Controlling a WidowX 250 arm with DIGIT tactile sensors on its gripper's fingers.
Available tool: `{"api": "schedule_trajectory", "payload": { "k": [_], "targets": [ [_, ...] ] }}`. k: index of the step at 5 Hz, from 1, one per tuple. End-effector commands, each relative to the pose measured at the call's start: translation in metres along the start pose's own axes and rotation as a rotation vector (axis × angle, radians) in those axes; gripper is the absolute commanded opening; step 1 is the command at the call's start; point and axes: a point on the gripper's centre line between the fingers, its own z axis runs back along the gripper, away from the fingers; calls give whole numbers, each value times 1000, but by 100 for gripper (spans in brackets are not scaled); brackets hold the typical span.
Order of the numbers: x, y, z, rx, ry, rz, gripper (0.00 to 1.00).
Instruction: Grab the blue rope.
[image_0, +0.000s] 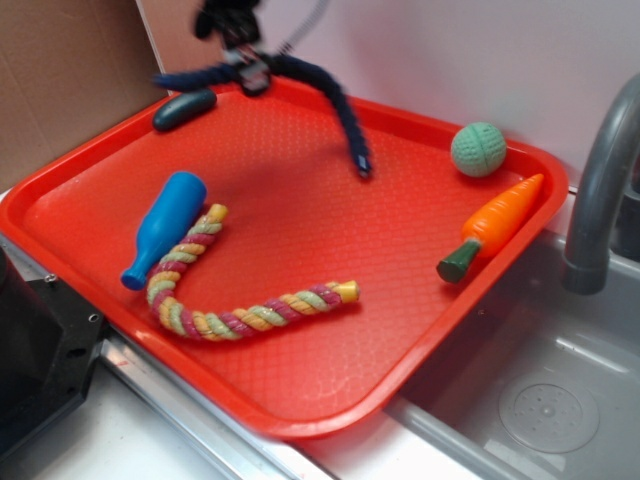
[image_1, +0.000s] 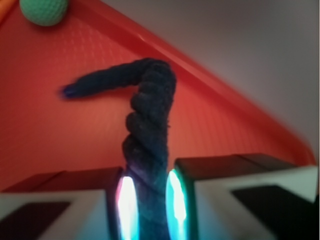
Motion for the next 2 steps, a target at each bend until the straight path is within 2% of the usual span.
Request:
{"api": "schedule_trajectory", "payload": {
  "k": [1,2],
  "targets": [
    [1,-30,95,9,79,353,0],
    [1,-28,97,22,77,383,0]
  ]
}}
